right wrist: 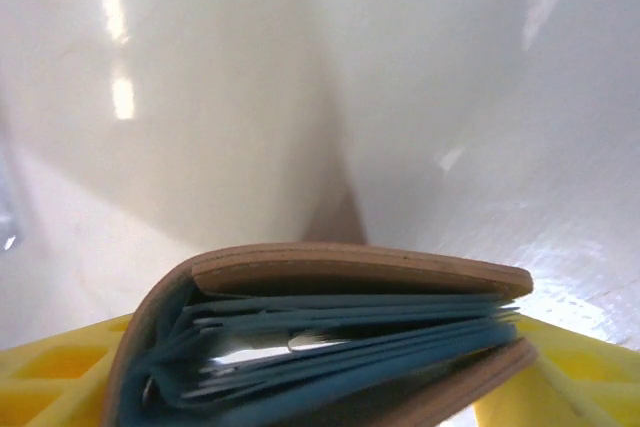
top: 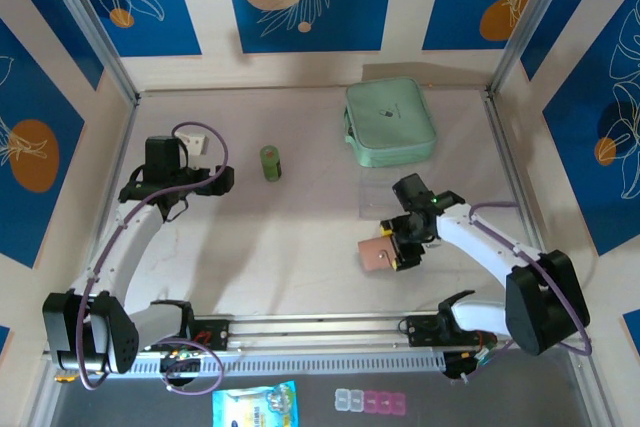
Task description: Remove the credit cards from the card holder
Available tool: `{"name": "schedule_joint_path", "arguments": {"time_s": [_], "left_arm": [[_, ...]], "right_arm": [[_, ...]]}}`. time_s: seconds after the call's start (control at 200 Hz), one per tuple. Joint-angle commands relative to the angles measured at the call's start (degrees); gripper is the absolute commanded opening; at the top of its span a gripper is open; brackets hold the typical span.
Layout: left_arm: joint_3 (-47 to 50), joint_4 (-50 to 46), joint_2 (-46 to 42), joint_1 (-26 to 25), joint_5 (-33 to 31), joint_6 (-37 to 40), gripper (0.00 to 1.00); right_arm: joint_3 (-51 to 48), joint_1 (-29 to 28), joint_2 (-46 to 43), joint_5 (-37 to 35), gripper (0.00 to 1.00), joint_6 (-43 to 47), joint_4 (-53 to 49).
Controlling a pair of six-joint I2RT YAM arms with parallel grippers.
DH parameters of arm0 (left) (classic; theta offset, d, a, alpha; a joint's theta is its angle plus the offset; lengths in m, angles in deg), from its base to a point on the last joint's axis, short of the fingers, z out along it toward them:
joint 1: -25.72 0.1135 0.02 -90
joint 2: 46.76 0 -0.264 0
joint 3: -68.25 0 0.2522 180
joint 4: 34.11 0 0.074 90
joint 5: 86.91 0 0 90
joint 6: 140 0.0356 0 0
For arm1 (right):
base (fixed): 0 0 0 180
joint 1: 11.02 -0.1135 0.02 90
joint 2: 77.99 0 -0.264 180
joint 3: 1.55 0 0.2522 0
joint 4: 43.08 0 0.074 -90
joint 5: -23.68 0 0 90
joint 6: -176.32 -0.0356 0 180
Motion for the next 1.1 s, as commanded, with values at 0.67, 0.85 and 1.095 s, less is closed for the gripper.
{"name": "schedule_joint_path", "arguments": {"time_s": [0.67,0.85,1.095], "left_arm": [[0.75,0.64,-0.06,0.4,2.21,-0.5,1.0],[0.7,0.67,0.46,0.31,2.86,-0.85,1.0],[0.92,0.94,0.74,0.26,3.87,-1.62,1.0]], "right_arm": [[42.53,-18.07,38.63,1.5,0.66,52.49,-9.69],[51.26,-20.51,47.73,1.69,0.68,58.4,-16.0],[57.99,-22.58,53.91,-1.13,0.75,59.04,-18.27]]}}
